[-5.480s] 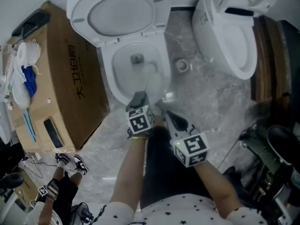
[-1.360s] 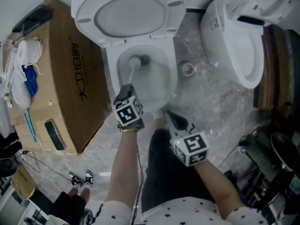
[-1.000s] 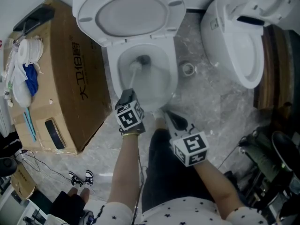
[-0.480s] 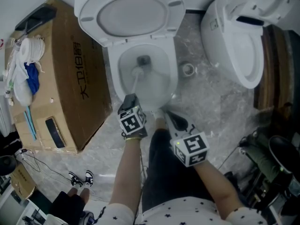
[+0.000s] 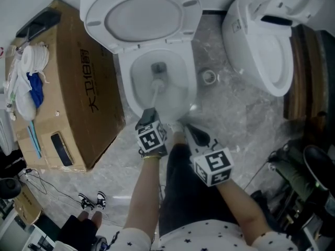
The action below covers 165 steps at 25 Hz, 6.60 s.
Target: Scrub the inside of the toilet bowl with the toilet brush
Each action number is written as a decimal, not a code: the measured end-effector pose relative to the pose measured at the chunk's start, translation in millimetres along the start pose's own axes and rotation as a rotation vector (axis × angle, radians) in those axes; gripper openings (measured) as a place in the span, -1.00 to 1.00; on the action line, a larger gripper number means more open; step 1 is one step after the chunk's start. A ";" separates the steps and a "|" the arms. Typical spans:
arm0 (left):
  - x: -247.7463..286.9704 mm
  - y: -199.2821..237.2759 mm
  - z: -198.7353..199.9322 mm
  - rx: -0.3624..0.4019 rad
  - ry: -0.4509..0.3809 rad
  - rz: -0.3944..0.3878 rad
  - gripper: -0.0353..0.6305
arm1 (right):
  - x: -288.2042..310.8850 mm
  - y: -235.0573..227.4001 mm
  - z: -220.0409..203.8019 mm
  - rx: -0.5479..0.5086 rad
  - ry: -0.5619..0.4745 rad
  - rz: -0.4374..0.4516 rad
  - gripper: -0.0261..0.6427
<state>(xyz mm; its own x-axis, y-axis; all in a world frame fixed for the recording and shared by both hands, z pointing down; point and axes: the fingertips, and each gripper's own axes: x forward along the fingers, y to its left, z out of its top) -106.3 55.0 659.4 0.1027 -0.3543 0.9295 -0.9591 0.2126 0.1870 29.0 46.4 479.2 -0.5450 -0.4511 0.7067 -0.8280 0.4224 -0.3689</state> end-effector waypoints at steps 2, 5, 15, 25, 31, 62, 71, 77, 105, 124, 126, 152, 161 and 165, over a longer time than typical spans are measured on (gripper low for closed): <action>1.1 -3.3 -3.6 0.006 0.006 -0.001 -0.45 | -1.9 -1.4 -1.0 0.004 0.000 -0.002 -0.90; 1.7 -10.6 -7.5 0.020 0.019 -0.009 -0.45 | -5.0 -4.7 -2.5 0.007 -0.001 -0.009 -0.90; 7.3 -33.9 -1.0 0.056 0.018 -0.033 -0.45 | -11.1 -15.5 -6.9 0.020 -0.004 -0.026 -0.90; 16.1 -52.7 26.0 0.095 -0.011 -0.051 -0.45 | -15.5 -26.4 -8.1 0.029 -0.006 -0.035 -0.90; 23.1 -56.5 42.6 0.120 -0.020 -0.052 -0.45 | -17.7 -34.7 -10.6 0.041 -0.004 -0.046 -0.90; 33.1 -34.4 79.2 0.104 -0.046 -0.015 -0.45 | -9.8 -38.2 -10.7 0.059 -0.001 -0.055 -0.90; 29.4 -22.8 84.7 0.088 -0.066 -0.003 -0.45 | -8.6 -33.7 -8.3 0.057 -0.004 -0.053 -0.90; 24.3 -20.3 86.0 0.085 -0.074 -0.005 -0.45 | -9.7 -29.8 -5.5 0.051 -0.012 -0.053 -0.90; -79.7 -20.5 63.5 0.016 -0.123 -0.028 -0.45 | -62.0 2.1 29.0 -0.070 -0.052 -0.030 -0.90; -189.1 -24.1 40.6 -0.040 -0.205 -0.070 -0.45 | -104.9 22.5 31.8 -0.158 -0.050 -0.049 -0.90; -198.5 -25.7 37.3 -0.034 -0.211 -0.078 -0.45 | -109.9 26.2 32.5 -0.163 -0.049 -0.049 -0.90; -329.1 -34.7 -24.3 -0.037 -0.351 -0.131 -0.45 | -189.4 65.2 17.8 -0.265 -0.113 0.028 -0.90; -356.3 -33.5 -41.8 -0.019 -0.393 -0.140 -0.45 | -214.9 68.4 7.6 -0.281 -0.146 0.030 -0.90; -362.9 -33.4 -46.4 -0.014 -0.407 -0.143 -0.45 | -220.9 70.4 5.6 -0.282 -0.158 0.032 -0.90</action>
<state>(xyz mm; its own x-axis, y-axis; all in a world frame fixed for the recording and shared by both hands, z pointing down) -99.3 218.7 330.6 0.1189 -0.7106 0.6935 -0.9387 0.1472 0.3118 90.4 171.4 293.7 -0.6022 -0.5414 0.5867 -0.7530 0.6292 -0.1923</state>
